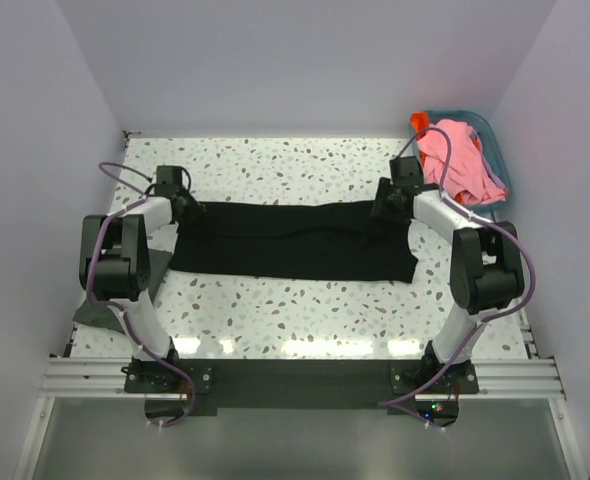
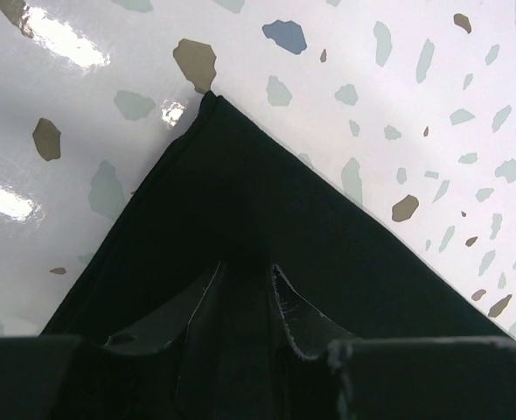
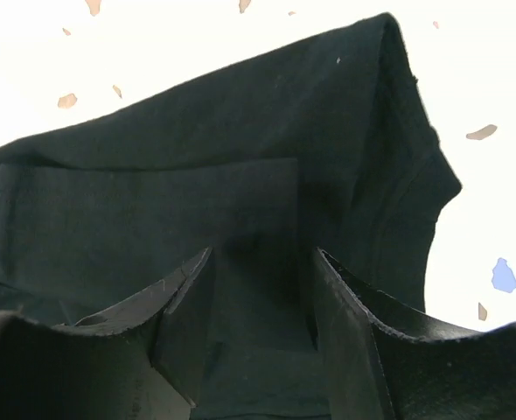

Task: Fold and stack the t-shirts
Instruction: Fold the tshirt

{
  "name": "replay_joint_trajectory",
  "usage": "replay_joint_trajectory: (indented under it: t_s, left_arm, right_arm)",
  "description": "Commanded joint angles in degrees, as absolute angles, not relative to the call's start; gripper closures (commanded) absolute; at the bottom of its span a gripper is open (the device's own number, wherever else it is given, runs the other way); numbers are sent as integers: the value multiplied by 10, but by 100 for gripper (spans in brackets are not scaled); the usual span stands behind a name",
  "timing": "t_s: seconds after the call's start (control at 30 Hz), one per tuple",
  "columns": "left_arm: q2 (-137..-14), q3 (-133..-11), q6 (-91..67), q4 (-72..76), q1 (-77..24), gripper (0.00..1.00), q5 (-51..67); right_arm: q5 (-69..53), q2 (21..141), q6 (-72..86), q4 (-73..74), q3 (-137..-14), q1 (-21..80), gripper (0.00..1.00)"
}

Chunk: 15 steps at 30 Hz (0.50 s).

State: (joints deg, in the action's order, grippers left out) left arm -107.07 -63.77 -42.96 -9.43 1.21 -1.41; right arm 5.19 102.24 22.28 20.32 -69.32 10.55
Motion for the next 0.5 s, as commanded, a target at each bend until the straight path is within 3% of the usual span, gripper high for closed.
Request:
replay_joint_trajectory:
  t_s: [0.0, 0.2, 0.47]
  left_arm:
    - [-1061, -635, -435, -82, 21, 71, -6]
    - [-1058, -635, -435, -83, 25, 71, -3]
    - [-1059, -635, -432, -84, 28, 71, -4]
  right_arm:
    - [76, 1016, 222, 207, -727, 105, 48]
    - [77, 1050, 218, 216, -765, 105, 50]
    - [82, 1091, 222, 226, -795, 105, 67]
